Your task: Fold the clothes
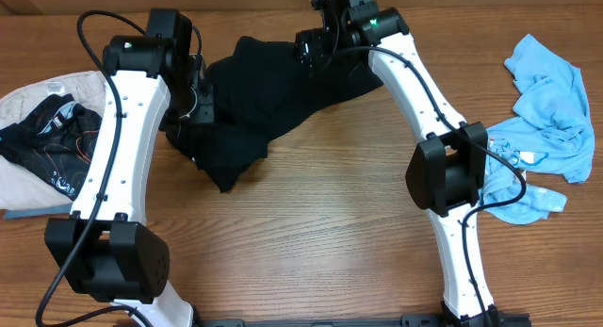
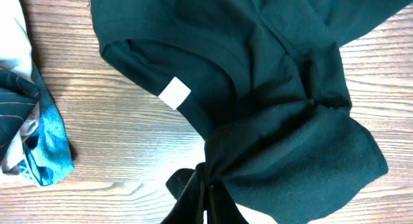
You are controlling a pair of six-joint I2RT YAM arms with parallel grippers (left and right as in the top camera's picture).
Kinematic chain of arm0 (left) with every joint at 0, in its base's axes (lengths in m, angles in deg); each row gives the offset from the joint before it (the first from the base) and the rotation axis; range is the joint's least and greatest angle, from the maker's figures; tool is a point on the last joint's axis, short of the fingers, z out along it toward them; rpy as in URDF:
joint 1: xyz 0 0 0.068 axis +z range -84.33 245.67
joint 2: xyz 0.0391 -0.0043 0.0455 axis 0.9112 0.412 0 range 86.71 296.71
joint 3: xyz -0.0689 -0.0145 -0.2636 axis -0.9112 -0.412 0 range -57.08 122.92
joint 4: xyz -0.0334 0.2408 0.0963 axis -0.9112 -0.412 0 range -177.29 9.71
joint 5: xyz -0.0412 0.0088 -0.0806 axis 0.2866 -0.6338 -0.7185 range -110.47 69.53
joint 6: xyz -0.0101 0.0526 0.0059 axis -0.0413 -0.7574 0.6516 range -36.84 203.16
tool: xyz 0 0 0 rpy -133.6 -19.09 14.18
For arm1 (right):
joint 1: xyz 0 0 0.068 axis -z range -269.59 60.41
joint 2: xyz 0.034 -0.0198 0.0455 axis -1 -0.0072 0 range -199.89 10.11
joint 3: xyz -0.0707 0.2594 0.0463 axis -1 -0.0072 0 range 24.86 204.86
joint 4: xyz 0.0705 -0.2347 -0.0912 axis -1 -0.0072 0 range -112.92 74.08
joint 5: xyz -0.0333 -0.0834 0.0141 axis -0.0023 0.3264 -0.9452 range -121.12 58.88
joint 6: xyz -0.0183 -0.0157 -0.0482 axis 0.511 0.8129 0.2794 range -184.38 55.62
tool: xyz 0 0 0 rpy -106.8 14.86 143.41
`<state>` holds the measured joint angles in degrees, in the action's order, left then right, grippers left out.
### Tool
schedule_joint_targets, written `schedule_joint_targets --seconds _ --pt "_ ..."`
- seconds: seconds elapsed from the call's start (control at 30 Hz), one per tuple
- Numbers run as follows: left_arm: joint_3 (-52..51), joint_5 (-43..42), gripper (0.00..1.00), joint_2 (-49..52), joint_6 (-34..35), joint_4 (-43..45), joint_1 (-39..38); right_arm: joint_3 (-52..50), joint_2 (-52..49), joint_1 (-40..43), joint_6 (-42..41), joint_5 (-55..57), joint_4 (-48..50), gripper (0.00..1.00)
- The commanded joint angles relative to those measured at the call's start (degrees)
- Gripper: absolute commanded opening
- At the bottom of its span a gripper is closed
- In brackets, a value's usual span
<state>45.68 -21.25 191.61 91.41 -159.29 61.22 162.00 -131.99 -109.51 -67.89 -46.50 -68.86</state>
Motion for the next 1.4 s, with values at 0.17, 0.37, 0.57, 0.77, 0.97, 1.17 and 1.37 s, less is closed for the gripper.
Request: schedule_joint_targets --seconds 0.17,0.37,0.57,0.77,0.97,1.17,1.37 --pt "0.24 0.74 0.04 -0.13 0.83 0.42 0.39 0.83 -7.56 -0.48 3.58 1.62 7.52 0.91" --pt "0.24 0.76 0.04 -0.13 0.83 0.39 0.35 0.81 -9.57 -2.03 3.61 1.66 14.19 0.91" --pt "0.24 0.74 0.04 -0.13 0.83 0.39 0.33 0.81 -13.22 -3.65 3.61 1.79 18.14 0.92" --pt "0.24 0.74 0.04 -0.13 0.81 -0.13 0.33 0.81 -16.02 -4.02 3.56 1.81 22.99 0.91" --pt "0.24 0.74 0.04 -0.13 0.81 0.17 0.33 0.85 -16.48 -4.02 3.54 2.05 24.41 0.18" --pt "0.24 1.25 0.04 -0.13 0.76 0.7 0.37 2.75 -13.31 -2.4 1.99 7.74 18.75 0.04" --pt "0.24 1.27 0.04 -0.13 0.57 2.34 0.37 4.94 -3.19 2.32 -0.33 10.6 6.82 0.04"
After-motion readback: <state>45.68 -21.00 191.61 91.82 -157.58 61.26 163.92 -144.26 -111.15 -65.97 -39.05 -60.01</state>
